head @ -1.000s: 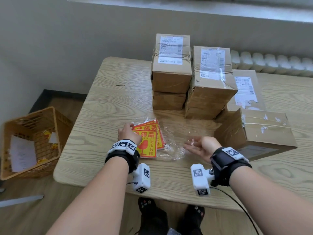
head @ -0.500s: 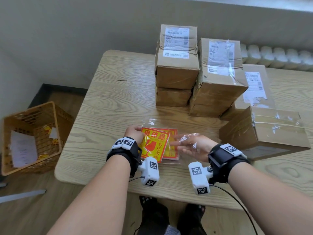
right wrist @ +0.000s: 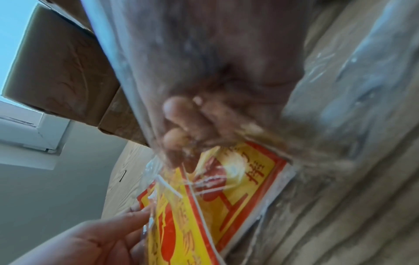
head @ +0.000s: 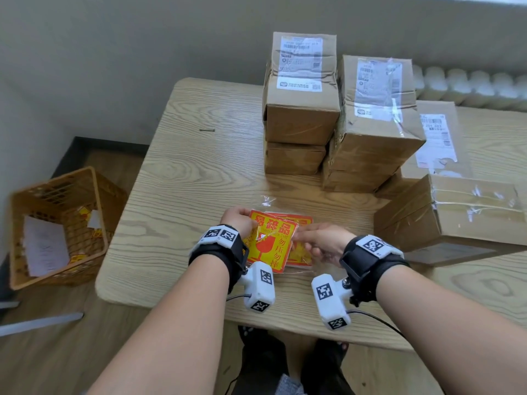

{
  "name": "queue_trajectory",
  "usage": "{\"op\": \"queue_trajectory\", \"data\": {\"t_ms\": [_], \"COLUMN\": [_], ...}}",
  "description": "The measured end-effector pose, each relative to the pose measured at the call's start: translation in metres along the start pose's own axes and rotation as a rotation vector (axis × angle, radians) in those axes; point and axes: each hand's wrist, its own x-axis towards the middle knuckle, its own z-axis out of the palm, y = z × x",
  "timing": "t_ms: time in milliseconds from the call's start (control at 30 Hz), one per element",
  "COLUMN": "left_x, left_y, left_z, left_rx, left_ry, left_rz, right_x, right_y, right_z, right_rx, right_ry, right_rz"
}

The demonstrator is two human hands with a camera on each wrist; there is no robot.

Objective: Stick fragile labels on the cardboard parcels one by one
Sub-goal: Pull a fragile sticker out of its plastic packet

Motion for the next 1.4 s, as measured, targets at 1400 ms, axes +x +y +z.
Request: {"op": "queue_trajectory", "data": {"t_ms": [1400], "left_x": [-0.072], "left_y": [0.111], "left_z": [0.044], "left_rx": [0.268], "left_ry": [0.005], "left_rz": [0.439], "right_x": [-0.084], "right_y": [-0.032], "right_z": [-0.044], "right_rx": [-0.465], "right_ry": [0.518], "right_rz": [-0.366]}}
